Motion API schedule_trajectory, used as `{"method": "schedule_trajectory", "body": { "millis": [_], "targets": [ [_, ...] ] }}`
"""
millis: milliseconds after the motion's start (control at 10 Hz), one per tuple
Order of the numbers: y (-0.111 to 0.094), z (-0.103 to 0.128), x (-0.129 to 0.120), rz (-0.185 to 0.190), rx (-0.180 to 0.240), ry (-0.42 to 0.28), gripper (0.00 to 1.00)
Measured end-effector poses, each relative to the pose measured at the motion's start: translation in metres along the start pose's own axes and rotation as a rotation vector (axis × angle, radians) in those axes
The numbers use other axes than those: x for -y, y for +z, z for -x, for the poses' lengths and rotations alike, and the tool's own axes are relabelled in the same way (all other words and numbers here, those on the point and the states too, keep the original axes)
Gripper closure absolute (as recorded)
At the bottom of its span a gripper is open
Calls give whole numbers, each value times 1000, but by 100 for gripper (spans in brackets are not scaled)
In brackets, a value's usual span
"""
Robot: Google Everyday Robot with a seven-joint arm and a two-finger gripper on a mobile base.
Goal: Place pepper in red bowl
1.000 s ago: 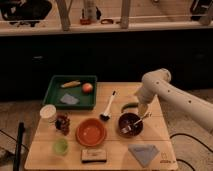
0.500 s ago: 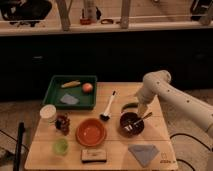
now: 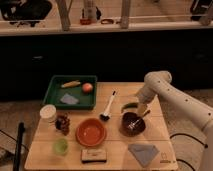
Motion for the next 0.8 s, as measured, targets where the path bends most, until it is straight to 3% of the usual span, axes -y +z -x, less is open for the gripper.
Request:
{"method": "schedule_trajectory", "body": {
  "millis": [400, 800],
  "targets": [
    [-30, 8, -2, -4, -11, -11, 20],
    [-24, 13, 6, 18, -17, -35, 20]
  ]
}}
